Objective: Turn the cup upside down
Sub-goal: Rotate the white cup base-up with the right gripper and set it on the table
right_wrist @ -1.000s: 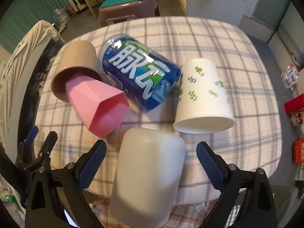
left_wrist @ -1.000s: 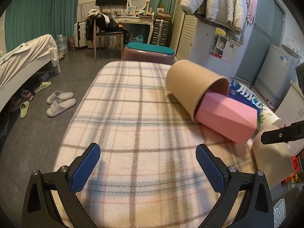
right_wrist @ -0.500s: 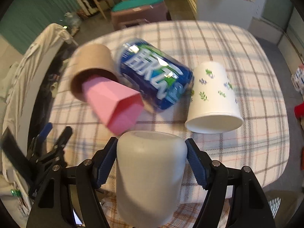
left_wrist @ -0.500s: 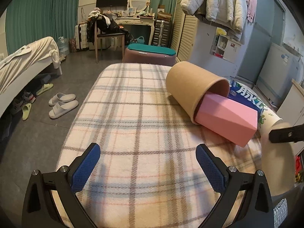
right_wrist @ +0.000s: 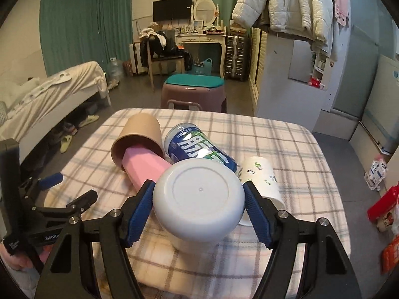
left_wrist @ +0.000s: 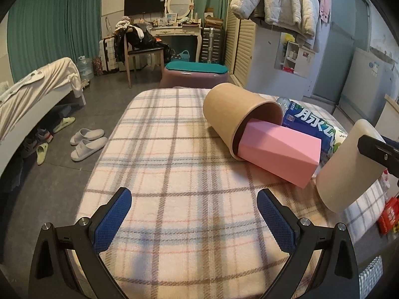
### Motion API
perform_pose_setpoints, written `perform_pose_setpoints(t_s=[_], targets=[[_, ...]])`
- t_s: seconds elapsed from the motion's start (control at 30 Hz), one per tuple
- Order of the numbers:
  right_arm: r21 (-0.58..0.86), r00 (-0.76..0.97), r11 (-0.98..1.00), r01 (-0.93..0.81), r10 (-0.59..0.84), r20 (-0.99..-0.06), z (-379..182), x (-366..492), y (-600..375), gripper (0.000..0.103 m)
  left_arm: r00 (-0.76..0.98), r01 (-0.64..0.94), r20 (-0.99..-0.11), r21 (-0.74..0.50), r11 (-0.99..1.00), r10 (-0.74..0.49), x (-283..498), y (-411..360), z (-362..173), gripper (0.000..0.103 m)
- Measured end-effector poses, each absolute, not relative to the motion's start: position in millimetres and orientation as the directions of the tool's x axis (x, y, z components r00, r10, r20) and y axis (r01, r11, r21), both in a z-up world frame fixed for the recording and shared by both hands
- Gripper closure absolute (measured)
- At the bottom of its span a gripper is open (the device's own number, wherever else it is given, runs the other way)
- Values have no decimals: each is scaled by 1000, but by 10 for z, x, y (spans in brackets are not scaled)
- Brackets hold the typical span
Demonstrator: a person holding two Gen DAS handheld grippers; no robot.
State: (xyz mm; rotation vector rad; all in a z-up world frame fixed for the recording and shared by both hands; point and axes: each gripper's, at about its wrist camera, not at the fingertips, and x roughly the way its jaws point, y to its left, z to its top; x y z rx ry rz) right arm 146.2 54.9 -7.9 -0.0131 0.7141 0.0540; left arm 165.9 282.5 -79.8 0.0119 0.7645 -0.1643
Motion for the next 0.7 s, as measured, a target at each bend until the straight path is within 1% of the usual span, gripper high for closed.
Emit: perform_pose_setpoints(t_s=[0.07,0.17,0.27,0.57,0.6,0.63,0.67,0.7], targets=[[17,754,997,-68,63,-654,-92,1448,553,32,709,149,-691,-45,988,-138,1664,2804,-793,0],[-16,752,995,-98,64,-656,-143,1449,611,32,707,146,-695,-40,988,-133,1668,2776,-798,0],[-15,732,993,-118,77,-677,-231,1460,637,32,704,151,-698,-28,988,-128,1668,2726,-797,0],[-25,740,993,-115,69,-669,-249,1456,635,32,706,153,-699,-8,988,-115,1615,2636,-714,0],[-28,740,994,-107,61,-670,-243,1462,626,29,707,151,-698,-5,988,-112,1602,2633,-693,0],[-27,746,995,-101,58,-663,-225,1453,614,17,709,149,-696,-3,989,-109,1591,2634,-673,0],[-22,755,995,-98,60,-653,-193,1443,600,12,714,146,-692,-1,989,-106,1571,2635,-647,0],[-4,769,995,-102,76,-634,-134,1402,575,12,719,141,-688,0,990,-102,1545,2636,-614,0]])
